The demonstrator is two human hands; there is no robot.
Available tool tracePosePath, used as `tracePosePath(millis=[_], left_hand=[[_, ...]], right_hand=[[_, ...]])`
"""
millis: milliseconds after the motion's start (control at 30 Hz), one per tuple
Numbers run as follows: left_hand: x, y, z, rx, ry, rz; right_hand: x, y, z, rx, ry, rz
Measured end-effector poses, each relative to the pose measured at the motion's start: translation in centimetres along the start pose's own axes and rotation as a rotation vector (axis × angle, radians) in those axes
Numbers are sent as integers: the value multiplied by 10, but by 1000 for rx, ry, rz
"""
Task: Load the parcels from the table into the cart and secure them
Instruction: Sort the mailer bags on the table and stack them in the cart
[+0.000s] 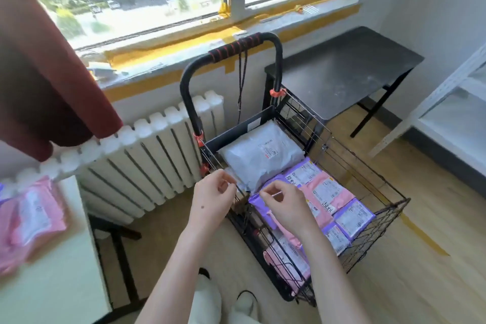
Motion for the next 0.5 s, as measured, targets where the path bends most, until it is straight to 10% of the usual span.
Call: tracePosePath(millis=[500], left_hand=[[74,161,92,149,110,-213]], right_hand=[[44,-133,134,-3,231,194]])
Point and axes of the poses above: each hand's wrist, its own x-axis away from the middle knuckle, its own y-axis out of the back of the hand, z = x × y, the point moved 8 cm from there along -x, towards the middle knuckle, and after that the axes turned 8 degrees about -x, right-handed, at the moved point
